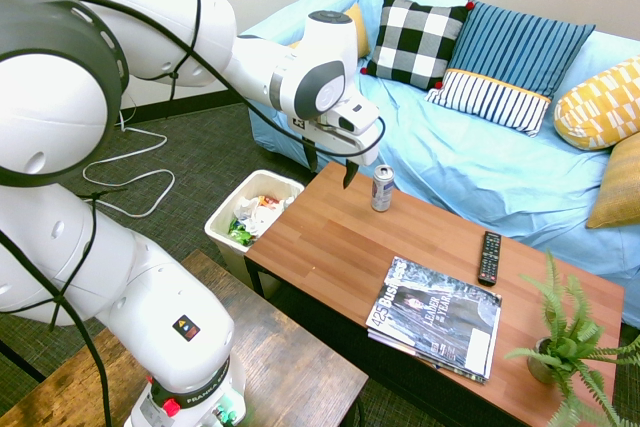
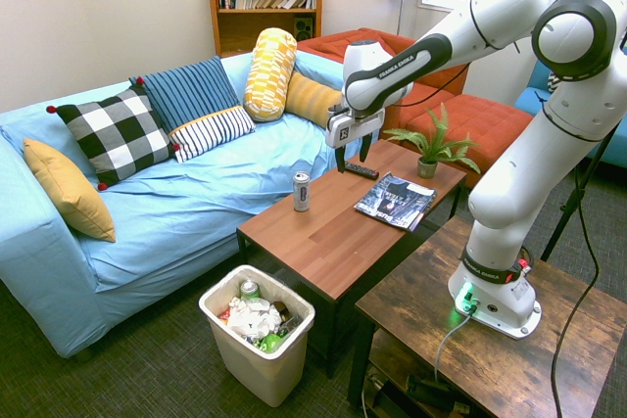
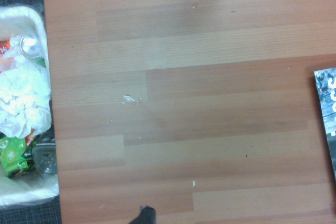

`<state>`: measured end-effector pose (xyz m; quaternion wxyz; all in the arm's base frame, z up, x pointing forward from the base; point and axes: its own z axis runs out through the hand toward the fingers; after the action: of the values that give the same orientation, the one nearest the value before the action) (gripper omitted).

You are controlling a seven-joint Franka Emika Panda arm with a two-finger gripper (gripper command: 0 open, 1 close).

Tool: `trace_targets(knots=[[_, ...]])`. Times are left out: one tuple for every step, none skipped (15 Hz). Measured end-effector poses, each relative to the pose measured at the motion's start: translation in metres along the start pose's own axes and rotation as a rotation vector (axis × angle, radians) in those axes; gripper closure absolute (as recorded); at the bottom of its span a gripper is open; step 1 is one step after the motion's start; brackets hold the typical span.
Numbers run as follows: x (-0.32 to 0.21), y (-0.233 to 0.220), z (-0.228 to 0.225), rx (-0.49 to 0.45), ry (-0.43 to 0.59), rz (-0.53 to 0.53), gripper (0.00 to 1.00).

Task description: Throw the can in the trash bin

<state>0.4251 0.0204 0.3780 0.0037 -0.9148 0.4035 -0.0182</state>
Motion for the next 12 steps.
trace_targets(knots=[[0.000, 0.000, 0.000, 0.000, 0.000, 0.000, 0.00], [0.001, -0.001, 0.000, 0.006, 0.005, 0.003, 0.00], [0.005, -0.003, -0.001, 0.020, 0.017, 0.009, 0.00], [0.013, -0.005, -0.002, 0.039, 0.033, 0.018, 0.00], [0.023, -0.008, -0.001, 0.051, 0.043, 0.029, 0.00], [0.034, -0.013, 0.002, 0.059, 0.047, 0.040, 0.00], [0.046, -0.020, 0.008, 0.065, 0.048, 0.048, 0.00], [0.057, -0.029, 0.016, 0.070, 0.047, 0.055, 0.00], [0.067, -0.039, 0.025, 0.073, 0.044, 0.061, 0.00], [0.077, -0.049, 0.034, 0.074, 0.040, 0.066, 0.00], [0.087, -0.059, 0.042, 0.075, 0.036, 0.078, 0.00], [0.095, -0.069, 0.050, 0.074, 0.037, 0.091, 0.00]])
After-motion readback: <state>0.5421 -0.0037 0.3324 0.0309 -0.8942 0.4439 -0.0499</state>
